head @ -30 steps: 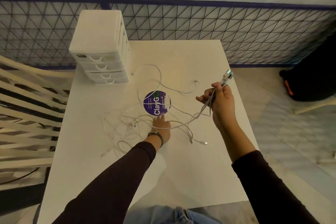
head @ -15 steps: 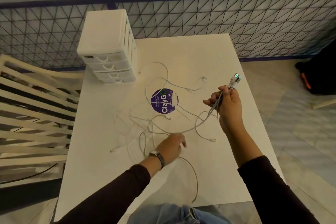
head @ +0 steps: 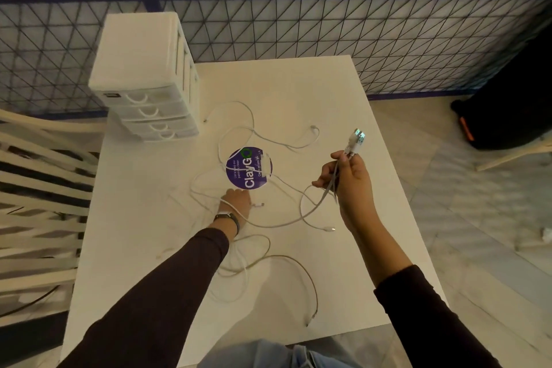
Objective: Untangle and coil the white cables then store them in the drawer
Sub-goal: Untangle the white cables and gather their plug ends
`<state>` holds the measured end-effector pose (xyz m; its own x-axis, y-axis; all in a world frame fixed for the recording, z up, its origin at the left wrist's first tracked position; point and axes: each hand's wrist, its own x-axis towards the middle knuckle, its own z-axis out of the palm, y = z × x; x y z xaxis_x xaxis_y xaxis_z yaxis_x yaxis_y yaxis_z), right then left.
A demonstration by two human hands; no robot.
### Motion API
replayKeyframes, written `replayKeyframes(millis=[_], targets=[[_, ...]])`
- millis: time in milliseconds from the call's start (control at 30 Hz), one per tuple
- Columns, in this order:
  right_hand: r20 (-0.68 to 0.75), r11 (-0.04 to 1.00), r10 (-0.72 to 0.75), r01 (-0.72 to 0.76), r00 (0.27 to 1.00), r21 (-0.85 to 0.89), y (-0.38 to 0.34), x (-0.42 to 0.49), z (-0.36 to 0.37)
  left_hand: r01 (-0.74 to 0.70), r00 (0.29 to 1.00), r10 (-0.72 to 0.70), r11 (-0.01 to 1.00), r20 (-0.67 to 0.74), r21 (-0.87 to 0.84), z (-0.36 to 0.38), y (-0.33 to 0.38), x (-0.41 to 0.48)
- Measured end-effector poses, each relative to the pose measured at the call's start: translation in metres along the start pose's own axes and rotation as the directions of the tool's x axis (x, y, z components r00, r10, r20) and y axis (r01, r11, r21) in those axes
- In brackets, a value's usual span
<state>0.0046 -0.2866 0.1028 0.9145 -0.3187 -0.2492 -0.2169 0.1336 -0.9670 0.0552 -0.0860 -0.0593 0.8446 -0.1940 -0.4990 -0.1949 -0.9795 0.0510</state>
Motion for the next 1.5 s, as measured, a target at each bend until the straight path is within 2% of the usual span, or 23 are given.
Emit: replayKeyframes(millis=[67, 133, 200, 267, 367, 433, 500, 633, 733, 800, 900, 1033, 1100, 1200, 1333, 1500], targets=[[-0.005, 1.000, 0.011, -0.011, 1.000, 0.011, 0.003, -0.001, -0.001, -0.042, 0.999, 0.041, 0.996, 0.018, 0.079, 0.003, 0.006, -0.010], [-0.019, 0.999, 0.032, -0.031, 0.999, 0.045, 0.004, -0.001, -0.003, -0.157, 0.985, 0.155, 0.988, 0.077, 0.014, -0.005, 0.016, -0.027], [-0.068, 0.992, 0.049, -0.041, 0.996, 0.122, 0.003, 0.001, -0.004, -0.259, 0.947, 0.301, 0.922, 0.112, -0.287, -0.017, 0.025, -0.050], [-0.193, 0.980, 0.040, 0.000, 0.980, 0.200, 0.000, 0.003, -0.002, -0.273, 0.914, 0.397, 0.757, 0.085, -0.594, -0.038, 0.033, -0.080], [-0.381, 0.959, -0.009, 0.116, 0.924, 0.258, -0.011, 0.005, 0.001, -0.282, 0.906, 0.422, 0.559, -0.024, -0.780, -0.072, 0.033, -0.114], [-0.393, 0.947, -0.042, 0.162, 0.919, 0.278, -0.019, 0.007, 0.002, -0.278, 0.920, 0.378, 0.450, -0.102, -0.849, -0.099, 0.029, -0.131], [-0.317, 0.952, -0.052, 0.143, 0.947, 0.271, -0.024, 0.009, 0.003, -0.277, 0.945, 0.259, 0.315, -0.199, -0.908, -0.125, 0.027, -0.144], [-0.032, 0.970, -0.054, 0.060, 0.998, 0.235, -0.033, -0.001, 0.021, -0.357, 0.934, -0.031, -0.021, -0.356, -0.934, -0.170, 0.031, -0.163], [0.179, 0.983, -0.052, 0.019, 0.982, 0.182, -0.038, -0.020, 0.036, -0.437, 0.896, -0.152, -0.133, -0.417, -0.890, -0.189, 0.041, -0.172], [0.287, 0.989, -0.056, 0.014, 0.956, 0.145, -0.042, -0.032, 0.045, -0.476, 0.875, -0.182, -0.160, -0.448, -0.865, -0.195, 0.050, -0.175], [0.373, 0.994, -0.053, 0.015, 0.926, 0.106, -0.045, -0.048, 0.055, -0.478, 0.866, -0.256, -0.175, -0.428, -0.861, -0.193, 0.064, -0.174], [0.443, 0.998, -0.048, 0.028, 0.895, 0.052, -0.046, -0.057, 0.060, -0.481, 0.819, -0.383, -0.055, -0.426, -0.875, -0.178, 0.074, -0.174], [0.452, 0.999, -0.031, 0.019, 0.892, 0.032, -0.047, -0.058, 0.059, -0.447, 0.820, -0.408, -0.016, -0.402, -0.895, -0.172, 0.073, -0.174], [0.466, 1.000, -0.014, 0.004, 0.885, 0.023, -0.044, -0.057, 0.056, -0.393, 0.852, -0.376, 0.001, -0.365, -0.919, -0.170, 0.068, -0.172], [0.477, 1.000, 0.012, -0.012, 0.879, -0.003, -0.035, -0.055, 0.052, -0.337, 0.910, -0.288, -0.098, -0.298, -0.936, -0.174, 0.058, -0.167], [0.490, 0.999, 0.011, 0.016, 0.872, -0.051, -0.032, -0.055, 0.052, -0.312, 0.922, -0.275, -0.101, -0.275, -0.945, -0.168, 0.053, -0.162]])
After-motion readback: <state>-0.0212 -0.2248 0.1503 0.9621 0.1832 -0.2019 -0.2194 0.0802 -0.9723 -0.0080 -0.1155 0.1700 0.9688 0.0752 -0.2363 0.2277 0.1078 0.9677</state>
